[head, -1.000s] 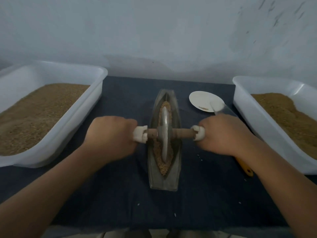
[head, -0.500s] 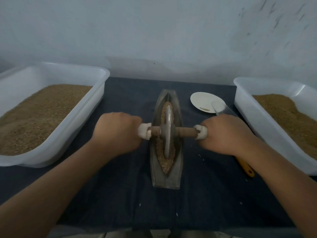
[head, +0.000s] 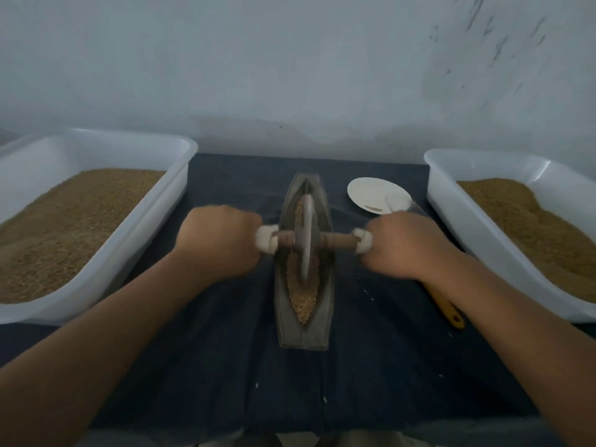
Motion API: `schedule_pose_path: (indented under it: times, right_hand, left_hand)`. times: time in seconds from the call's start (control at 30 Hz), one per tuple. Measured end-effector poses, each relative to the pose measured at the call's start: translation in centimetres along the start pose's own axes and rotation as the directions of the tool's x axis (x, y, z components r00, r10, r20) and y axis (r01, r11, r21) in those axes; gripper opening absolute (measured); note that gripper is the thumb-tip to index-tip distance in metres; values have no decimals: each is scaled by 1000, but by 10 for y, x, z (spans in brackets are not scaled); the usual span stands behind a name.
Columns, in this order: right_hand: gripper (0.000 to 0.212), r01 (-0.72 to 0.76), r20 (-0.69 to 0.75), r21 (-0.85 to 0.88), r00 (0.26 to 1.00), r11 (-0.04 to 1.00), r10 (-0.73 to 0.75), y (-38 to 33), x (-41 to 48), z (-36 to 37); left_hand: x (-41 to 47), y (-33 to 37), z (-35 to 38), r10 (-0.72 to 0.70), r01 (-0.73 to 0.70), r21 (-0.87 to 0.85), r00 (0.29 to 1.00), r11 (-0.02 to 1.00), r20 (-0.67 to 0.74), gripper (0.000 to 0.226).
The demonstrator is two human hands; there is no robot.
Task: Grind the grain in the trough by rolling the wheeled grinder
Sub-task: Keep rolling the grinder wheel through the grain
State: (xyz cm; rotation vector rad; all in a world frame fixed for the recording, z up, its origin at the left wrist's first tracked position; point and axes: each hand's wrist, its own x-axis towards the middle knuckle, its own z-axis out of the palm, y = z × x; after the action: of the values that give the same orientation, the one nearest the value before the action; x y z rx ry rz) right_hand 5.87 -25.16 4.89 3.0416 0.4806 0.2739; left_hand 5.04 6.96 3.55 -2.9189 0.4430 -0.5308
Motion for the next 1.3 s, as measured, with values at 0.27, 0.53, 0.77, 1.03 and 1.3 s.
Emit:
schedule_pose_path:
  times: [0.27,0.53,0.77,1.03,1.3]
  right_hand:
    - [49,-147,-181,-97,975,984,128,-7,23,12]
    - [34,-42,114,-39,992,998,46,0,32,-8]
    - [37,-40,157,-20,987,999,42,1,17,2]
    - [53,-149,-102,-61,985,987,143,2,54,10]
    - [47,27,190,43,981,999,-35,1,6,-7]
  left_hand:
    - [36,0,9,-50,50,10,999,999,21,30]
    - [16,4,7,-47,47,3,997,999,-53,30]
    - [0,1,13,17,-11,66,996,998,-93,40]
    - [51,6,6,-95,95,-14,995,995,-27,34]
    - [-24,1,13,-10,7,-18,989,1000,-149,48]
